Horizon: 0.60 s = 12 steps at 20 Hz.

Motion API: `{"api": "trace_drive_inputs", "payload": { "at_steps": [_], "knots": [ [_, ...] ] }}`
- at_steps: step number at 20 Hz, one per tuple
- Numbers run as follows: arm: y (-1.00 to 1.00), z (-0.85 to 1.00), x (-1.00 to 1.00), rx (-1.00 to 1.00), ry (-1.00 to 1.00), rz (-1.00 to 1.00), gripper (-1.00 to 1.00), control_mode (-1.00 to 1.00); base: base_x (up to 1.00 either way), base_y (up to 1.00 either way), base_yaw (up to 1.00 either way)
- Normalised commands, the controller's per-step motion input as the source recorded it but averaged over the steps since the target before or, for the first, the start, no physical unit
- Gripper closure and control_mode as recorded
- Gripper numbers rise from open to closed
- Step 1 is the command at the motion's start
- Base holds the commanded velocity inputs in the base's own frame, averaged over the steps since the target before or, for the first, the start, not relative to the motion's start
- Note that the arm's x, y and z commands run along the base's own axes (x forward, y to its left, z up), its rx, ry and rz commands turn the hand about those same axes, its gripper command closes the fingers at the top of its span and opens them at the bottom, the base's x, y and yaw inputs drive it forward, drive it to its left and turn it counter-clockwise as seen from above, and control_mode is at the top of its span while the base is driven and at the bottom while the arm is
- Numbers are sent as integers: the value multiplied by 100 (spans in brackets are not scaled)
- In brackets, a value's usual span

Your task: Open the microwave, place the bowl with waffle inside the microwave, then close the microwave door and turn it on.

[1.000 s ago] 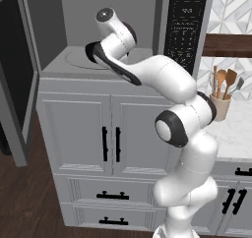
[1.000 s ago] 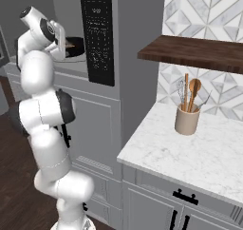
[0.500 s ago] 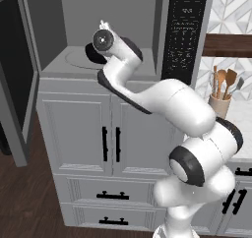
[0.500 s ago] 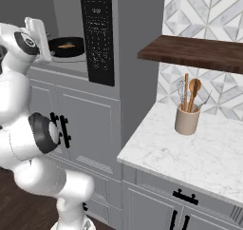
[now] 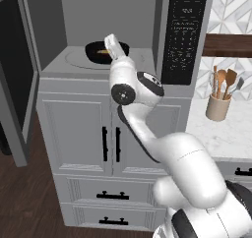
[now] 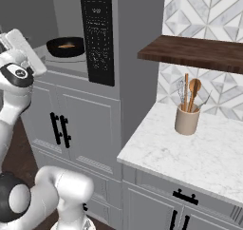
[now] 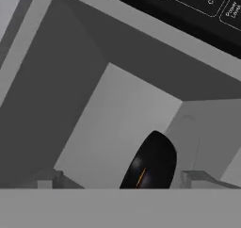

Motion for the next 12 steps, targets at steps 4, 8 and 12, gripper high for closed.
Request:
{"api": "trace_drive_inputs", "payload": {
  "at_steps": [4, 8, 12],
  "knots": [
    [68, 2, -91, -5, -16, 0, -100, -100, 0, 0, 0],
    [58, 1, -97, -1, -13, 0, -100, -100, 0, 0, 0],
    [30, -18, -100, -3, -2, -1, -100, -100, 0, 0, 0]
  ]
}}
